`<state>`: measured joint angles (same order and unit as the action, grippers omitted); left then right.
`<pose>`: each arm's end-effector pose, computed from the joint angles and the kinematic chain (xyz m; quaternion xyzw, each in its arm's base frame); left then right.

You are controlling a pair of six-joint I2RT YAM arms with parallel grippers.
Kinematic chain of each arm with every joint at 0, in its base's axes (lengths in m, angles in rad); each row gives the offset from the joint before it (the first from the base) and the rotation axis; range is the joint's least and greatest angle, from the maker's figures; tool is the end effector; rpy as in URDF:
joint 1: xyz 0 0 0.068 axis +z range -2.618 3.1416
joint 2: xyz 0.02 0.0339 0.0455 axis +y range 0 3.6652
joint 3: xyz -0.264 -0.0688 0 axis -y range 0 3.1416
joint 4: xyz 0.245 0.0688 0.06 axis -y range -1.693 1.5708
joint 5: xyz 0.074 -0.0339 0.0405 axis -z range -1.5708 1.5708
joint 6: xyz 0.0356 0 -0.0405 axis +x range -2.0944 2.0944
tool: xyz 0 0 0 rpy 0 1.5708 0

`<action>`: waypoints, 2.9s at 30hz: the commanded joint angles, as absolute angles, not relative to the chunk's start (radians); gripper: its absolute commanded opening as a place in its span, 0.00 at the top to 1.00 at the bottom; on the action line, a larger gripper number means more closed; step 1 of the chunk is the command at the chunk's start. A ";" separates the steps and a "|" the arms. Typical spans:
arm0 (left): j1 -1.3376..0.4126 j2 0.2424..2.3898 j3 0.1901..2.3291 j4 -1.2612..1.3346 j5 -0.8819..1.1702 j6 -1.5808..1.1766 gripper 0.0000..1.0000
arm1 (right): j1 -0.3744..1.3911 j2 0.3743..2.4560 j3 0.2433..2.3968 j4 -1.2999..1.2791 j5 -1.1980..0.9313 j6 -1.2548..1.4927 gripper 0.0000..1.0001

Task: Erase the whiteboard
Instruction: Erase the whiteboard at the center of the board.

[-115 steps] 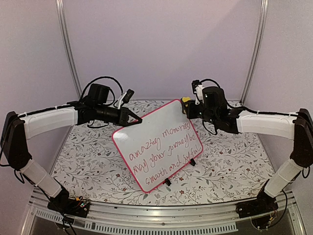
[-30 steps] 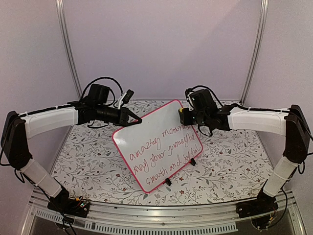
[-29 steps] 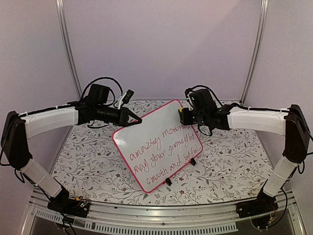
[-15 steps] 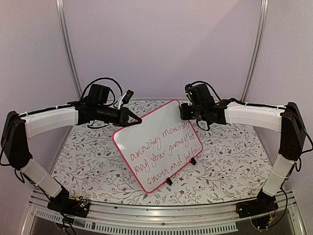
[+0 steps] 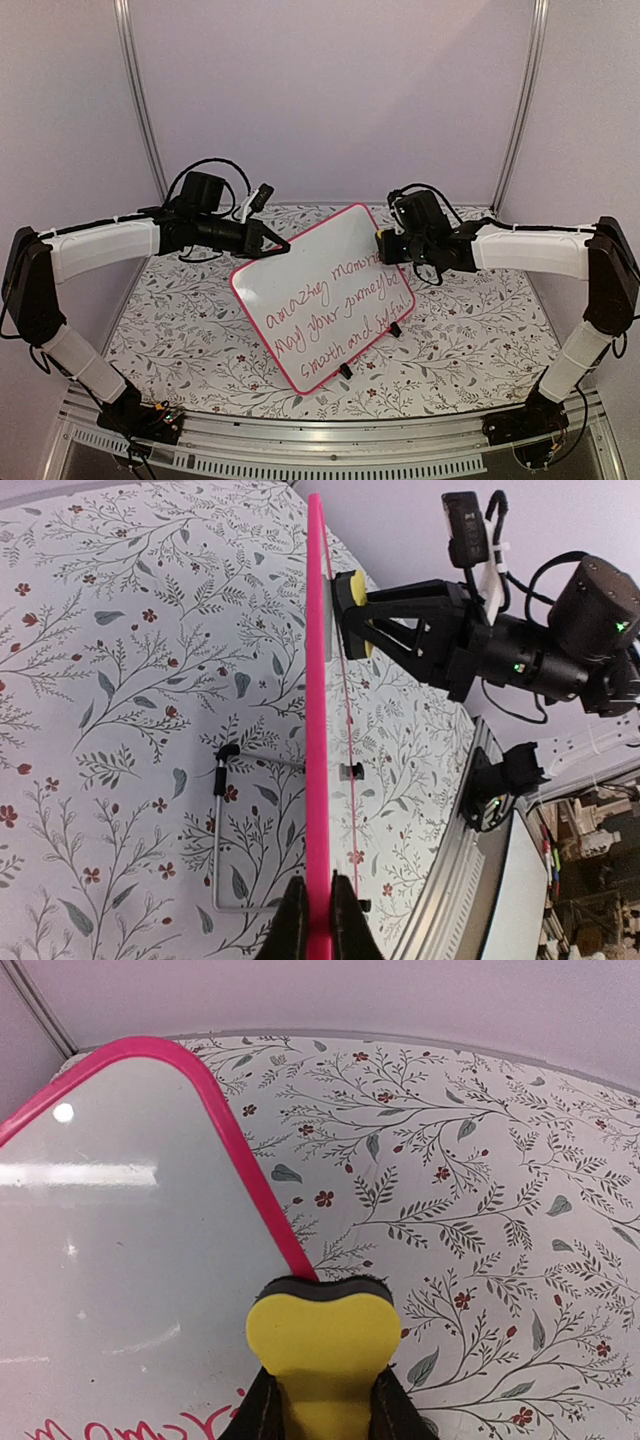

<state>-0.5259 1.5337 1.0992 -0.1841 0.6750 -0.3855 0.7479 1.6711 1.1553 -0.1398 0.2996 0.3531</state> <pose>0.2834 -0.1902 0.2696 0.2102 0.8259 -0.4546 0.2588 0.2819 0.2472 0.2417 -0.1093 0.8828 0.1144 0.4423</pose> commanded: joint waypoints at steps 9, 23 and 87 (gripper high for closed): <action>-0.541 1.544 1.093 -0.168 0.683 -0.303 1.00 | 0.844 1.614 1.134 -0.132 0.264 0.273 0.77; -0.540 1.542 1.094 -0.168 0.688 -0.305 1.00 | 1.026 1.565 1.096 0.048 0.254 0.137 0.76; -0.552 1.493 1.078 -0.162 0.586 -0.304 1.00 | 1.089 1.709 1.446 -0.182 0.206 0.180 0.76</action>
